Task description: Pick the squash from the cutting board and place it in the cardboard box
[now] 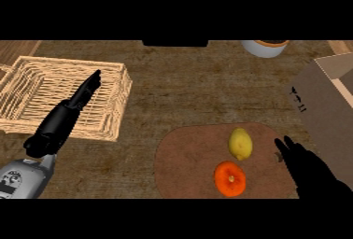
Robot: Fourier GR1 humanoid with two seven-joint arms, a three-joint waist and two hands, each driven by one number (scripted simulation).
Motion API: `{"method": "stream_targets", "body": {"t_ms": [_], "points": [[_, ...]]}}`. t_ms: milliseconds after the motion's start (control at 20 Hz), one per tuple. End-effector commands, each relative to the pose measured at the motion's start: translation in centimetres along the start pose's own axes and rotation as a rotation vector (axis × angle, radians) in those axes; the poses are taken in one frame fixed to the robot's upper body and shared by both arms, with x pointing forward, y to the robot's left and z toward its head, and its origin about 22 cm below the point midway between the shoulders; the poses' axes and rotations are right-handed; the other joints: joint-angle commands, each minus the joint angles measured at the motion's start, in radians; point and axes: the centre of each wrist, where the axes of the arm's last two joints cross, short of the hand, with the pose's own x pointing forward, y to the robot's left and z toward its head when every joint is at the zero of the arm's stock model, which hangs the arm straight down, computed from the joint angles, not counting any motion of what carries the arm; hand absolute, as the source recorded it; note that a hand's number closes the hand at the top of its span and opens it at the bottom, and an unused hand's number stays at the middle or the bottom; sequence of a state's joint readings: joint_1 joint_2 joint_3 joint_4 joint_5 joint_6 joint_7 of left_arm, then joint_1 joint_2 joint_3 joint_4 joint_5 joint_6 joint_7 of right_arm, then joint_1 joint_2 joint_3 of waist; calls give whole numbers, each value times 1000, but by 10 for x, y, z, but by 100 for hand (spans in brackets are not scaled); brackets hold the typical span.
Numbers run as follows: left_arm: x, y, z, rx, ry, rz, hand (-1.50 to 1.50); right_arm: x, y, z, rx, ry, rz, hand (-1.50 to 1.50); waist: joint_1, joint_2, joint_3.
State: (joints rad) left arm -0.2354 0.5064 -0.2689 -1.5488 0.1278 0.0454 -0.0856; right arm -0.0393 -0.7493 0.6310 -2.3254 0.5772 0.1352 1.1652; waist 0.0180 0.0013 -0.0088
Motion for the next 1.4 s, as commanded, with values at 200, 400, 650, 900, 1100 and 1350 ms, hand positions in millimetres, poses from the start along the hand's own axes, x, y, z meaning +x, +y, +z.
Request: {"method": "stream_targets", "body": {"t_ms": [200, 400, 650, 900, 1100, 1350], "points": [[0, 5, 2, -2, -2, -1, 0, 39, 19, -5, 63, 191, 39, -150, 7, -4, 1], [-9, 12, 2, 10, 0, 0, 0, 61, 42, -12, 83, 184, 59, -150, 0, -1, 2], [-8, 13, -3, 4, 14, 6, 0, 70, 41, -29, 26, 237, 115, -150, -10, 0, 3], [-9, 9, 7, -5, 11, 4, 0, 88, 57, -31, 25, 256, 128, -150, -7, -6, 5], [-9, -1, -5, 17, 6, -11, 0, 95, 69, -35, 73, 272, 178, -150, -22, -2, 5], [-3, 10, -10, 19, 6, -4, 0, 99, 75, -51, 61, 315, 173, -150, -23, -1, 7]]}}
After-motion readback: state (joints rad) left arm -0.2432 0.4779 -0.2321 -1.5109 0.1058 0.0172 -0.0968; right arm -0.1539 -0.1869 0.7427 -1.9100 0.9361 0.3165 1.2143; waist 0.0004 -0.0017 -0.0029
